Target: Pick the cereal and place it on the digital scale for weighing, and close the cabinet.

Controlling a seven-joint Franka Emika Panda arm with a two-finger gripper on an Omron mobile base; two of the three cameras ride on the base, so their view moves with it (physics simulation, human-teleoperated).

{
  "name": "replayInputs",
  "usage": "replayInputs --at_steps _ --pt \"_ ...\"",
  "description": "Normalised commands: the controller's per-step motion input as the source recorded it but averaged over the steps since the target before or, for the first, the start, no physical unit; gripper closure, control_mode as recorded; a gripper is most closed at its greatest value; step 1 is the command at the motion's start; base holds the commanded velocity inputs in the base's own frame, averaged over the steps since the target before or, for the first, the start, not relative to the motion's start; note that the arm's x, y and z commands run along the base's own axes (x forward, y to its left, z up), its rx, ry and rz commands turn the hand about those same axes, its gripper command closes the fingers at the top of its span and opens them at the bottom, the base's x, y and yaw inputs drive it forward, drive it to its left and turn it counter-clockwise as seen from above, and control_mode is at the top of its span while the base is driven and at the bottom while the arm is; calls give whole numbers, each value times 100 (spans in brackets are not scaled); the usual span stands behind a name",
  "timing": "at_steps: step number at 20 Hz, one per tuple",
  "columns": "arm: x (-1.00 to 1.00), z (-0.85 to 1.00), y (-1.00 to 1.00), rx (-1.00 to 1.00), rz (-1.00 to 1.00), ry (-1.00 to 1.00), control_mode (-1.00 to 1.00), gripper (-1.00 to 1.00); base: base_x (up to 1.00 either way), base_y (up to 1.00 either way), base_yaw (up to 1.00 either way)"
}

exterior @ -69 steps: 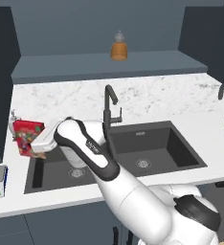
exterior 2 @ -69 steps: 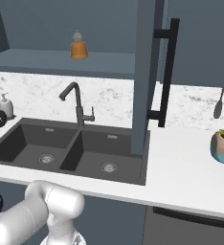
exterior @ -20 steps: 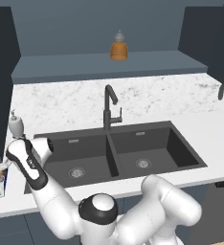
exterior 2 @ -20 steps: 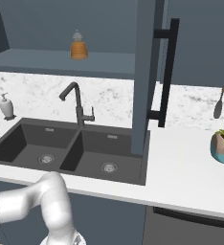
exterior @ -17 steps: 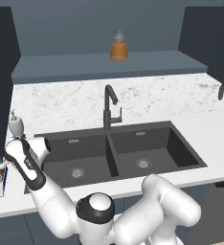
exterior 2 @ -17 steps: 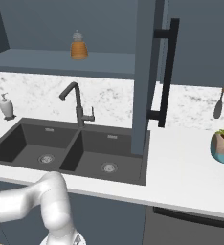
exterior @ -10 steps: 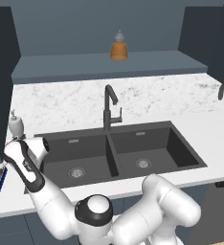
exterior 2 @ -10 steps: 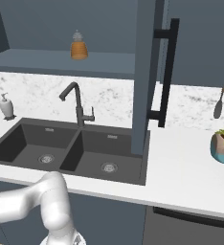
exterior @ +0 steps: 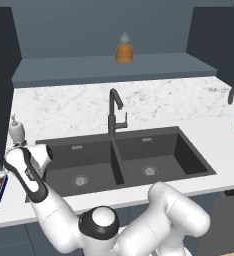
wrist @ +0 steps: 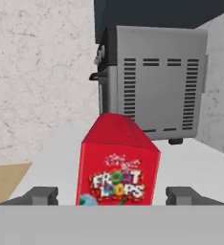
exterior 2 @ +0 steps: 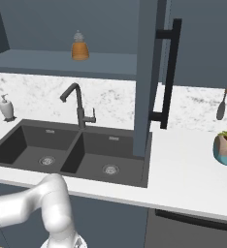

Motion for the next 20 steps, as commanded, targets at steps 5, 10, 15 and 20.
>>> replayInputs --at_steps 5,10,15,20 --pt "0 0 -18 3 0 -2 -100 -100 0 0 0" --pt "0 0 -18 3 0 -3 -100 -100 0 0 0" --pt "0 0 -26 4 0 -1 -100 -100 0 0 0" --pt "-20 1 -49 10 0 -7 -100 -100 0 0 0"
